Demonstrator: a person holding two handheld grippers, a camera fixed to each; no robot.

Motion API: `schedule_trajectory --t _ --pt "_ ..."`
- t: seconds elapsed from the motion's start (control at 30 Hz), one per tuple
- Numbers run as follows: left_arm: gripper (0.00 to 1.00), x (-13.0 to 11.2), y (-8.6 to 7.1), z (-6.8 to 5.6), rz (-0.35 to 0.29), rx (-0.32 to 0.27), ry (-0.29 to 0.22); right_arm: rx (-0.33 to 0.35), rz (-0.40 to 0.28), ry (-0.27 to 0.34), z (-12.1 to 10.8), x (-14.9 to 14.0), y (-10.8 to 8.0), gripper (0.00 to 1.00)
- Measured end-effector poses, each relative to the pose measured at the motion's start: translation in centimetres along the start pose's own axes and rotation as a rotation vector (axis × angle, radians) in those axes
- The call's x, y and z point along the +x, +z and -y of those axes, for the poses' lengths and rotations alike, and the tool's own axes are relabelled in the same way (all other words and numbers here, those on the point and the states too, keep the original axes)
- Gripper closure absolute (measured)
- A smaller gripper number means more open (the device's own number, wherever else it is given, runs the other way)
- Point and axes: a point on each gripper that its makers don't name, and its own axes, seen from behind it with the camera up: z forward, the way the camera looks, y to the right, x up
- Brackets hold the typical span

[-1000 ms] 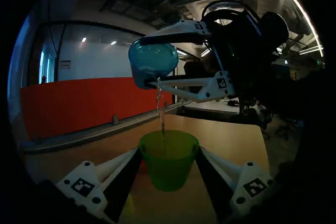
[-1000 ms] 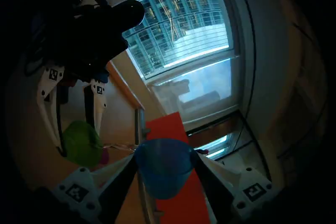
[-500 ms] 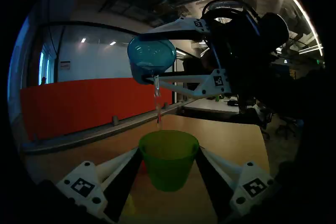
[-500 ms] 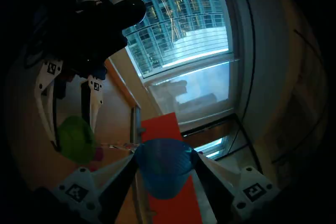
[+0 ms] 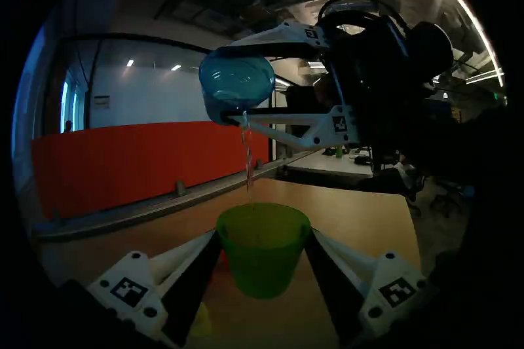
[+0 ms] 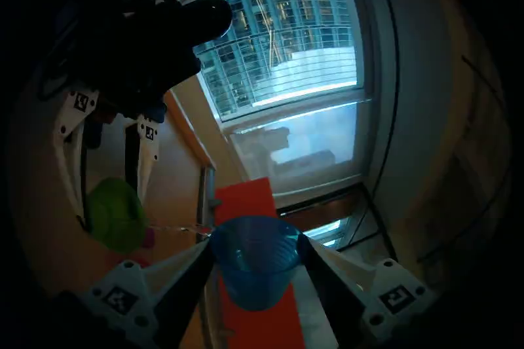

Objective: Pour water

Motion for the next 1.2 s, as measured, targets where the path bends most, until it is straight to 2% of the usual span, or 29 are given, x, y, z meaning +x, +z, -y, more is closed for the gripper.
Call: schedule_trajectory --t 0.57,1.2 --pt "0.14 0.1 0.25 0.31 -0.002 0.003 -0.001 -0.018 -0.001 -0.059 -0.57 0.04 0.26 0.08" --pt "0.14 0.22 0.35 0.48 -0.006 0.005 -0.001 -0.029 0.003 -0.155 -0.94 0.25 0.68 0.08"
